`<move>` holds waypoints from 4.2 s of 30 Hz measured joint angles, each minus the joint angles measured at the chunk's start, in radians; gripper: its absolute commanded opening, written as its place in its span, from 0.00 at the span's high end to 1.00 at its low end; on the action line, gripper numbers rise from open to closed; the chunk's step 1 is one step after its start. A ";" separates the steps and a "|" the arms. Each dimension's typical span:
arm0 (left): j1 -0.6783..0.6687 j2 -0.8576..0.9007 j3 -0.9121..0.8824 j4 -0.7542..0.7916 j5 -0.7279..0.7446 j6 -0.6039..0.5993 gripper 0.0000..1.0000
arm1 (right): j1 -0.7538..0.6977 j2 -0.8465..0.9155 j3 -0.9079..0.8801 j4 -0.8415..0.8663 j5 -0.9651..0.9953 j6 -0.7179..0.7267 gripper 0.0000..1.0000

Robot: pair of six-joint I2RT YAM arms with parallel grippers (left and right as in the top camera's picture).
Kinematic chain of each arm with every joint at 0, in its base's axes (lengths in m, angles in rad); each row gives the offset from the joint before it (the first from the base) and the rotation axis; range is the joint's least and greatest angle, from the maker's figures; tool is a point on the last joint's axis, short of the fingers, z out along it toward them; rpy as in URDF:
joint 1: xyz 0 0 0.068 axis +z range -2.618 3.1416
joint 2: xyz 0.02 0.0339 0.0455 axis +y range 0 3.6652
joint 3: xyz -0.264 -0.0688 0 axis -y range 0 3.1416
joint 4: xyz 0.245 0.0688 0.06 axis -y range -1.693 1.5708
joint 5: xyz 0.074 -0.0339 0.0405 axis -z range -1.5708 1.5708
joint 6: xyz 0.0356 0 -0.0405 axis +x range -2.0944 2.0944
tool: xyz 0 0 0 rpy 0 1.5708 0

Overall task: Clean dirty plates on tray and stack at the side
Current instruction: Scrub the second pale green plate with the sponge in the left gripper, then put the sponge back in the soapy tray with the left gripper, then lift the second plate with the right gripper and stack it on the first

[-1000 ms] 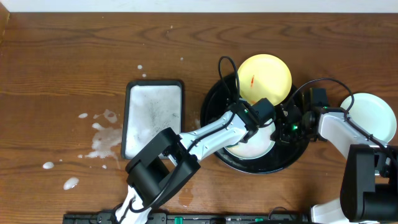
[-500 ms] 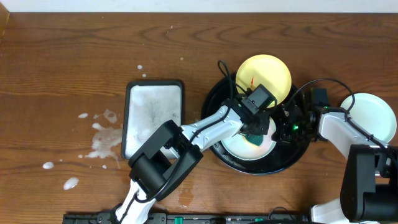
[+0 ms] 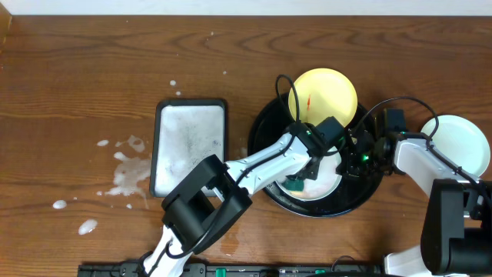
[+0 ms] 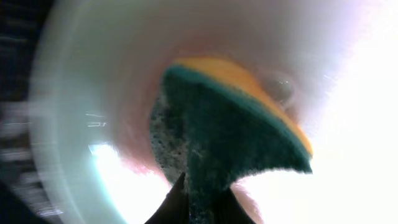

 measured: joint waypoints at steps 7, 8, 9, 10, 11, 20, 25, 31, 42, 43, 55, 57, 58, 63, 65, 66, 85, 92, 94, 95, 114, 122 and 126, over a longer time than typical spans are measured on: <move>-0.004 0.038 0.079 -0.138 -0.175 -0.004 0.92 | 0.001 0.000 -0.001 -0.006 -0.007 0.000 0.99; -0.004 0.044 0.097 -0.157 -0.174 -0.004 0.92 | 0.001 -0.003 -0.002 -0.005 -0.006 0.000 0.99; -0.003 0.047 0.114 -0.172 -0.171 -0.004 0.93 | 0.001 -0.007 -0.005 -0.003 -0.006 0.000 0.99; 0.000 0.047 0.126 -0.183 -0.166 -0.003 0.92 | 0.003 -0.013 -0.009 -0.001 -0.002 0.000 0.99; 0.004 0.044 0.140 -0.191 -0.154 -0.003 0.93 | 0.006 -0.022 -0.014 -0.003 0.008 0.000 0.99; 0.031 -0.158 0.155 -0.309 -0.060 -0.003 0.93 | 0.007 -0.192 -0.058 -0.026 0.143 0.019 0.99; 0.095 -0.316 0.163 -0.430 -0.063 -0.003 0.92 | 0.056 -0.354 -0.058 -0.055 0.263 0.058 0.99; 0.276 -0.442 0.141 -0.502 -0.119 0.029 0.83 | 0.160 -0.484 -0.048 -0.142 0.414 0.101 0.99; 0.698 -0.505 -0.271 -0.203 -0.007 0.219 0.75 | 0.315 -0.543 0.114 -0.295 0.668 0.119 0.99; 0.724 -0.500 -0.300 -0.186 0.014 0.237 0.69 | 0.331 -0.543 0.130 -0.307 0.697 0.119 0.99; 0.789 -0.559 -0.324 -0.173 0.154 0.343 0.34 | 0.689 -0.544 0.185 -0.379 1.145 0.122 0.99; 0.789 -0.595 -0.324 -0.174 0.161 0.344 0.31 | 0.741 -0.544 0.185 -0.379 1.206 0.122 0.99; 0.789 -0.616 -0.324 -0.176 0.164 0.345 0.28 | 0.771 -0.544 0.185 -0.379 1.240 0.122 0.99; 0.789 -0.717 -0.324 -0.198 0.169 0.347 0.20 | 0.887 -0.544 0.185 -0.380 1.361 0.122 0.99; 0.789 -0.744 -0.324 -0.203 0.169 0.348 0.18 | 0.923 -0.544 0.185 -0.381 1.404 0.122 0.99; 0.789 -0.752 -0.324 -0.203 0.169 0.349 0.18 | 0.940 -0.544 0.185 -0.381 1.430 0.122 0.99; 0.789 -0.755 -0.324 -0.203 0.169 0.349 0.17 | 0.999 -0.544 0.185 -0.381 1.597 0.118 0.99; 0.789 -0.755 -0.324 -0.203 0.169 0.349 0.17 | 0.999 -0.544 0.185 -0.381 1.600 0.118 0.99; 0.789 -0.755 -0.324 -0.203 0.169 0.349 0.17 | 0.999 -0.544 0.185 -0.381 1.600 0.118 0.99; 0.789 -0.755 -0.324 -0.203 0.169 0.349 0.17 | 0.999 -0.544 0.185 -0.381 1.600 0.118 0.99; 0.789 -0.755 -0.324 -0.203 0.169 0.349 0.16 | 0.999 -0.544 0.185 -0.381 1.600 0.118 0.99; 0.789 -0.755 -0.324 -0.203 0.169 0.349 0.16 | 0.999 -0.544 0.185 -0.381 1.601 0.118 0.99; 0.789 -0.755 -0.324 -0.203 0.169 0.349 0.16 | 0.999 -0.544 0.185 -0.381 1.600 0.118 0.99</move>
